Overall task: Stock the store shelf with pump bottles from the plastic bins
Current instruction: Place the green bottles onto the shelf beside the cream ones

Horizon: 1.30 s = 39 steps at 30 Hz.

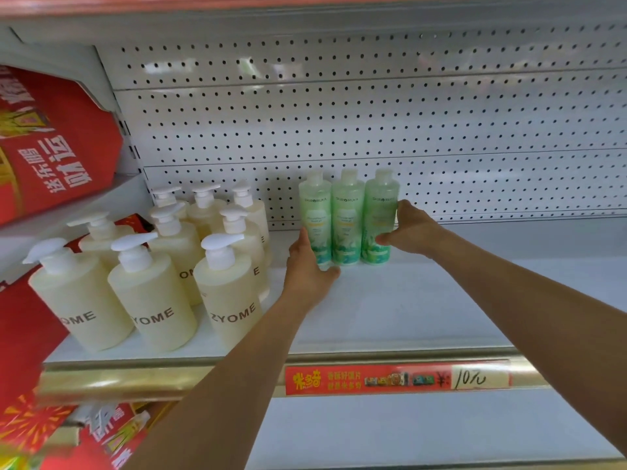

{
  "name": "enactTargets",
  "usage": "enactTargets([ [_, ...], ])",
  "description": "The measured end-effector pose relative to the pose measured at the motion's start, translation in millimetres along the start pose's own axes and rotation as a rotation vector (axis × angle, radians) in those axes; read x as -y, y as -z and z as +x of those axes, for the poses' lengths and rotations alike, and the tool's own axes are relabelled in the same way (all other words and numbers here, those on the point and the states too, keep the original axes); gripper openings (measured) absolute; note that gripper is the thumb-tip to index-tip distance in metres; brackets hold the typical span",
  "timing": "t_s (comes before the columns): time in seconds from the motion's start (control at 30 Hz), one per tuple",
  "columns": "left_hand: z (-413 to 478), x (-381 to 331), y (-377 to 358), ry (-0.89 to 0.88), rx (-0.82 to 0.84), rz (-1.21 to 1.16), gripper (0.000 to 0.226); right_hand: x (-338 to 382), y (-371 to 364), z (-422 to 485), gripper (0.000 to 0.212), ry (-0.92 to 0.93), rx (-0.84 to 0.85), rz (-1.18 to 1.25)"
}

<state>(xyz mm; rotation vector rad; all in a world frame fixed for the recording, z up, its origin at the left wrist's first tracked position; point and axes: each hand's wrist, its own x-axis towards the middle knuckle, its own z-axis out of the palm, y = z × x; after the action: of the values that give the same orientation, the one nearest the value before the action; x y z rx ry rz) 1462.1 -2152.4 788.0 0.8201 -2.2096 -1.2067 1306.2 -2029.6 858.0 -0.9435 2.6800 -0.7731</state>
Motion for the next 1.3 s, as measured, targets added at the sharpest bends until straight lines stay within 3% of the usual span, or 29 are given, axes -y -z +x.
enactTargets([
  [0.1, -31.9, -3.9, 7.3, -0.089, 0.013, 0.240, 0.080, -3.8, -3.4, -43.1, 0.062, 0.056, -0.105, -0.264],
  [0.3, -136.2, -6.0, 26.7, -0.230, -0.132, 0.365, 0.057, -19.3, -31.4, -147.4, 0.049, 0.368, -0.319, -0.262],
  [0.43, -201.3, 13.8, 45.7, -0.272, -0.170, 0.446, 0.050, -22.4, -59.8, -205.9, 0.046, 0.493, -0.360, -0.207],
  [0.63, -279.9, 69.1, 80.9, -0.245, -0.138, 0.594, 0.050, -0.1, -111.4, -267.4, 0.045, 0.652, -0.285, -0.207],
  [0.9, -354.5, 188.3, 146.6, 0.129, -0.017, 0.594, 0.070, 63.3, -222.1, -327.1, 0.054, 0.827, 0.059, -0.127],
  [1.0, -386.8, 245.2, 185.9, 0.322, 0.017, 0.557, 0.072, 88.4, -280.7, -348.6, 0.057, 0.786, 0.191, -0.110],
  [1.13, -423.4, 321.2, 242.2, 0.548, 0.072, 0.504, 0.063, 116.7, -365.8, -377.0, 0.053, 0.595, 0.422, -0.040],
  [1.3, -446.3, 414.5, 287.0, 0.744, 0.190, 0.399, 0.062, 131.6, -481.5, -407.1, 0.051, 0.119, 0.726, 0.068],
])
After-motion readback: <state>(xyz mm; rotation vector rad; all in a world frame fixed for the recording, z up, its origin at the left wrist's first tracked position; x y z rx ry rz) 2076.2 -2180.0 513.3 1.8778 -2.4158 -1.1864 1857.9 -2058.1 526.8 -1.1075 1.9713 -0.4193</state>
